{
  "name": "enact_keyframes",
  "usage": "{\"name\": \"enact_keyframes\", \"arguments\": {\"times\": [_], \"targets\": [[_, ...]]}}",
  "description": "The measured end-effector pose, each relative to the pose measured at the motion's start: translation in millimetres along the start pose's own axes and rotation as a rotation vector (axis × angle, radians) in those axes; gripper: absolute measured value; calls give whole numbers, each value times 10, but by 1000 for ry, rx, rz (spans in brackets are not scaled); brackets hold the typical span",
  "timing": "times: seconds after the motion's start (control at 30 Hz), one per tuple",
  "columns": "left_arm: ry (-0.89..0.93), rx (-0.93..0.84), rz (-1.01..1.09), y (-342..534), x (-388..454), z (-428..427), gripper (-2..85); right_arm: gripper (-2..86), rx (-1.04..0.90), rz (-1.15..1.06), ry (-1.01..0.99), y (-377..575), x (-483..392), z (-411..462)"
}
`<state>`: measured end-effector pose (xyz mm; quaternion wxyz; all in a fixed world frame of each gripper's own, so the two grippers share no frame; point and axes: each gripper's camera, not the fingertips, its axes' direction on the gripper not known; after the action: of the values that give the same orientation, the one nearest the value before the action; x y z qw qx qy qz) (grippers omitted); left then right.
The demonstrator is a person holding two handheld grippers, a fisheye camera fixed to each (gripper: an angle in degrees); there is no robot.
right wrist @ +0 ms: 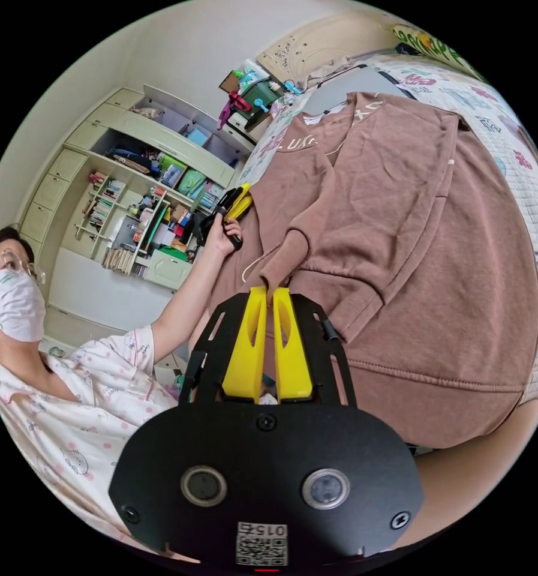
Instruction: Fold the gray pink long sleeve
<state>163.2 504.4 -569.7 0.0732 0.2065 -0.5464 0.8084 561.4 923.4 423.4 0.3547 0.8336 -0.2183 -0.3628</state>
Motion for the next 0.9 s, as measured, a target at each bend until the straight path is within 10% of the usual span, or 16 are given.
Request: {"name": "enact_keyframes", "arguments": {"times": [0.9], "targets": [[-80,315,82,223,1043,-1367,36,0,-4,-20,188,258,-397,-90]]}}
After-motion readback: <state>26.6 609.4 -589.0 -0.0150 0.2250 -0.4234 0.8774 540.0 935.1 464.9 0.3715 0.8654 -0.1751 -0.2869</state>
